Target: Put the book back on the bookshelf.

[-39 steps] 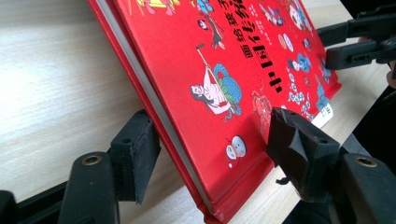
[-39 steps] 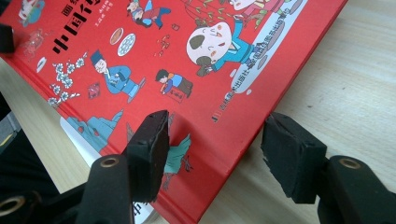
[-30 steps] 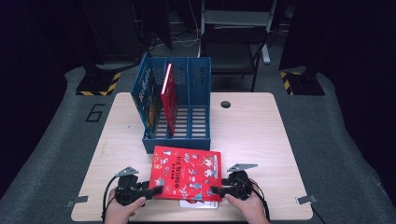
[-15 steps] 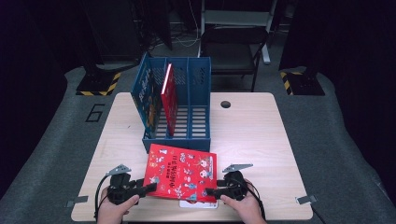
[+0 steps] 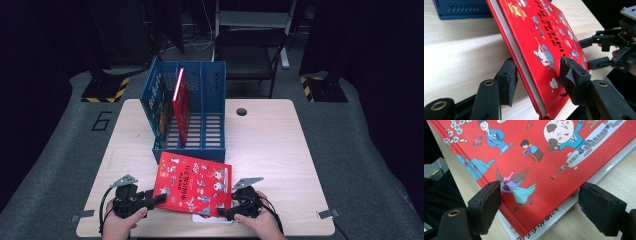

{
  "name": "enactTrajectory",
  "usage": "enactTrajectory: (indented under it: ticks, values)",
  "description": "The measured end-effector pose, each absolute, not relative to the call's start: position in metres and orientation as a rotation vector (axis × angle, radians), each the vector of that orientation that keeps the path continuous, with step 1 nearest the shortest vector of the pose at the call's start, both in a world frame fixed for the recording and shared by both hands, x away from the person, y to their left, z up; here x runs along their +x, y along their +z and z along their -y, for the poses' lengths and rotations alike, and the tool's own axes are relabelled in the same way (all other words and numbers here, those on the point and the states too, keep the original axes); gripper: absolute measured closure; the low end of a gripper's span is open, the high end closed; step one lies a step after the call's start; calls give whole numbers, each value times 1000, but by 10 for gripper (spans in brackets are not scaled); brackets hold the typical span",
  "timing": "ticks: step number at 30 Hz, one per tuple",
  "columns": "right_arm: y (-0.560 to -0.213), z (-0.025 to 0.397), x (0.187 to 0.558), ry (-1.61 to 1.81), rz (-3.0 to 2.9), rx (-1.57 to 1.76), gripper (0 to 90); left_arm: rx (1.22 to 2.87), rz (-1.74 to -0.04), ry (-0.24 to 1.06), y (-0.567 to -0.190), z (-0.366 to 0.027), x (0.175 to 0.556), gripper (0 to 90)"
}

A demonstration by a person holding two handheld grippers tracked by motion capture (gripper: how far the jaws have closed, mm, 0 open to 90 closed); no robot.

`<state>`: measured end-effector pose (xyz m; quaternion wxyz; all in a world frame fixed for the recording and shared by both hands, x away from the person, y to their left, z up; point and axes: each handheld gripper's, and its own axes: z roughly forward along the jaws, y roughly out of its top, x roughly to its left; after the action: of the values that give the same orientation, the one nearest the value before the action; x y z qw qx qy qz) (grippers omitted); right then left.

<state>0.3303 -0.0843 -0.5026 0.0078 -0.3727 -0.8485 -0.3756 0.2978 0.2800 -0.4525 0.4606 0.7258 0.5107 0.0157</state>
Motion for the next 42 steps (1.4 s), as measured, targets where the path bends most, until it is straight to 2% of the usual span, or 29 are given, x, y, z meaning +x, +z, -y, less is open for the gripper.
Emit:
enactTrajectory:
  ticks: [14,19,35,38,42]
  values:
    - [-502,74,331,-1190,2650,-1099,184,1744,-1242,83,-437,-289,296,530]
    - [-503,72,330,-1185,2674,-1051,140,1751,-1239,87,-432,-288,298,530]
    - [-504,71,327,-1182,2719,-1026,110,1761,-1194,103,-414,-280,297,542]
    - [-504,70,328,-1173,2733,-1059,59,1768,-1186,108,-411,-278,297,542]
    - [-503,72,328,-1186,2706,-1032,135,1767,-1186,107,-408,-276,297,542]
